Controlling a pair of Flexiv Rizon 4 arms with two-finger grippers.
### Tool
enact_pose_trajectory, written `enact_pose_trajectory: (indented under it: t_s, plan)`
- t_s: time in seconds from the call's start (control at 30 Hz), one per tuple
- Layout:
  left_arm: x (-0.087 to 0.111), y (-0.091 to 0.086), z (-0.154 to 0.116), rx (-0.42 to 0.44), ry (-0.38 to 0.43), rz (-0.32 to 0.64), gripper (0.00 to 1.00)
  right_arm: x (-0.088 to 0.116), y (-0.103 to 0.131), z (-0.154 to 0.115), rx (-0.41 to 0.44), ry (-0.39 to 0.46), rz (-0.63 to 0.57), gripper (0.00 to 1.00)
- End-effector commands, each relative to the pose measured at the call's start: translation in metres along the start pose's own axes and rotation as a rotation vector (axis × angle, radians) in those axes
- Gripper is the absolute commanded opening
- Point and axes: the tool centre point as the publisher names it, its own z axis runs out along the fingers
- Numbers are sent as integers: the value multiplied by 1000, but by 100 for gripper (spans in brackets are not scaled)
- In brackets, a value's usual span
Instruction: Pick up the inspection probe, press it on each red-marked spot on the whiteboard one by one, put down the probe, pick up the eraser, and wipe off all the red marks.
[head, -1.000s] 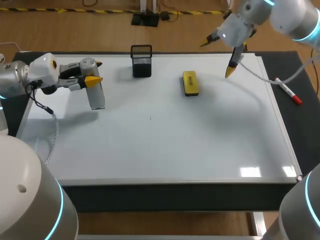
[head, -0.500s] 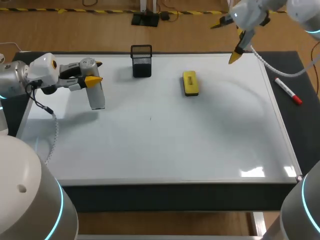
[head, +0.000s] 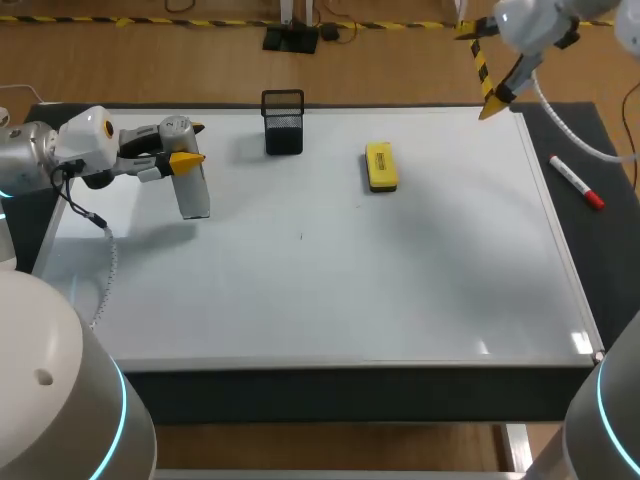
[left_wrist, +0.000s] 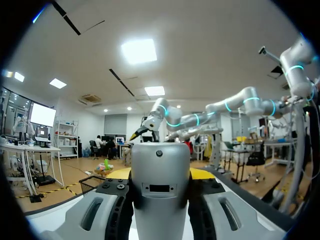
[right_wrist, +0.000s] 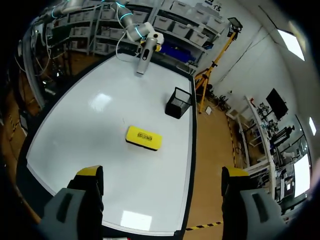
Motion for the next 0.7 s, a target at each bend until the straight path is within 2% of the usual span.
enact_pose_trajectory:
  t_s: [0.03, 0.57, 0.7]
  plan:
    - [0, -1, 0, 0, 1, 1, 0, 5, 1, -3, 4, -16, -2, 100]
    - [0, -1, 0, 0, 1, 1, 0, 5, 1, -3, 4, -16, -2, 100]
    - [-11, 2, -1, 2, 10, -29, 0, 5, 1, -3, 4, -16, -2, 100]
